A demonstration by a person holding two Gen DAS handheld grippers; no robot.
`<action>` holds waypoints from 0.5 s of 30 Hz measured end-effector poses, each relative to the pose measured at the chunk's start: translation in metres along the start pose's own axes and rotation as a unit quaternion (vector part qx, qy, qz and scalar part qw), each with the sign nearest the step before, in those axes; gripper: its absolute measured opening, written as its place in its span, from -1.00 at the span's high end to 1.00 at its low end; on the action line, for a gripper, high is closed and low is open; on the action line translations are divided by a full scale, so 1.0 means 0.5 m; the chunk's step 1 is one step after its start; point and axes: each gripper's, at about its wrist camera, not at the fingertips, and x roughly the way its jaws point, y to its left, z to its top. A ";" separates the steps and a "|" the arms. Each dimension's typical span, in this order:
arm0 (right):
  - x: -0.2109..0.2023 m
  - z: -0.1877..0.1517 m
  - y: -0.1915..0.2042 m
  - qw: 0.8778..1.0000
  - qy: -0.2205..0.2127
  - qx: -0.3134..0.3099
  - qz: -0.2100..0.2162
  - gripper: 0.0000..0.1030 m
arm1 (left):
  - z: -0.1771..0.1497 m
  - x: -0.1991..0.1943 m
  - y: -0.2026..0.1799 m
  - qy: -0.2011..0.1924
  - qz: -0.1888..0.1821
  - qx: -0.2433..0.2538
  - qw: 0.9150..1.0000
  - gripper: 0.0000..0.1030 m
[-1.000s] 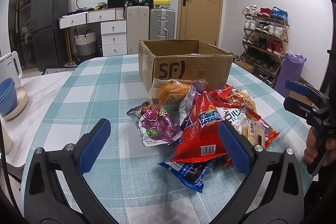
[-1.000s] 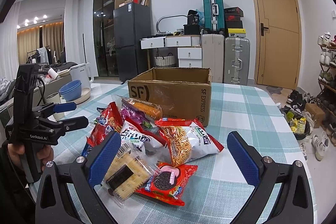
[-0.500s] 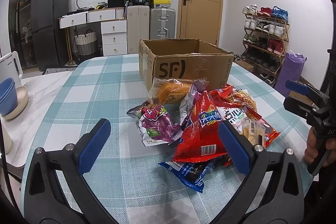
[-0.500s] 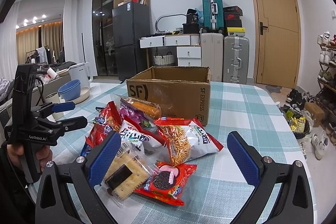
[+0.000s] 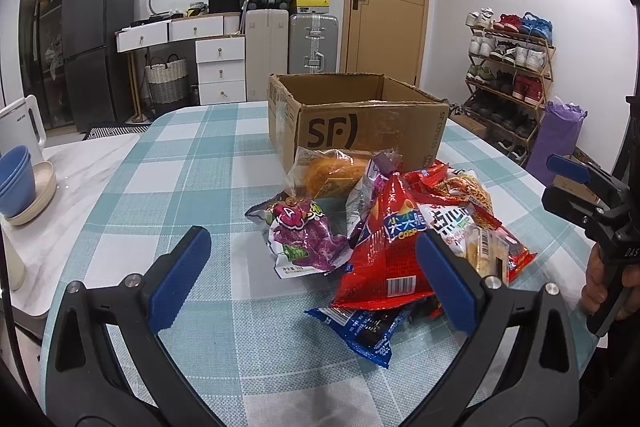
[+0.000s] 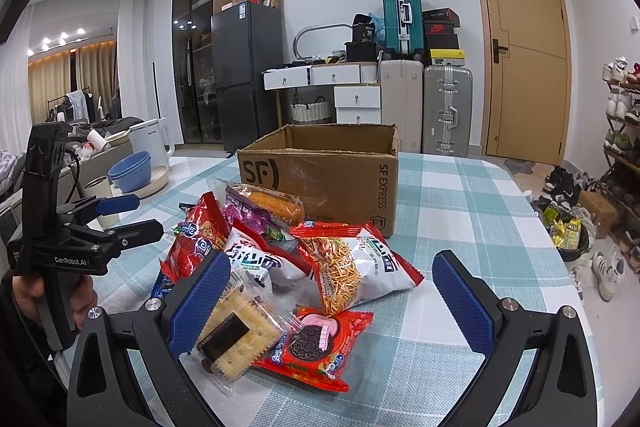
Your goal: Organize snacks
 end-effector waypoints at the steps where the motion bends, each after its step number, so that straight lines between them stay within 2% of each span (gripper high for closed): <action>1: 0.000 0.000 -0.001 1.000 0.000 0.001 -0.001 -0.99 | 0.000 0.001 0.002 0.001 0.001 -0.001 1.000 -0.98; 15: 0.013 0.002 -0.006 0.999 0.016 0.011 -0.030 -0.99 | 0.001 0.003 -0.012 0.002 0.007 0.017 1.000 -0.98</action>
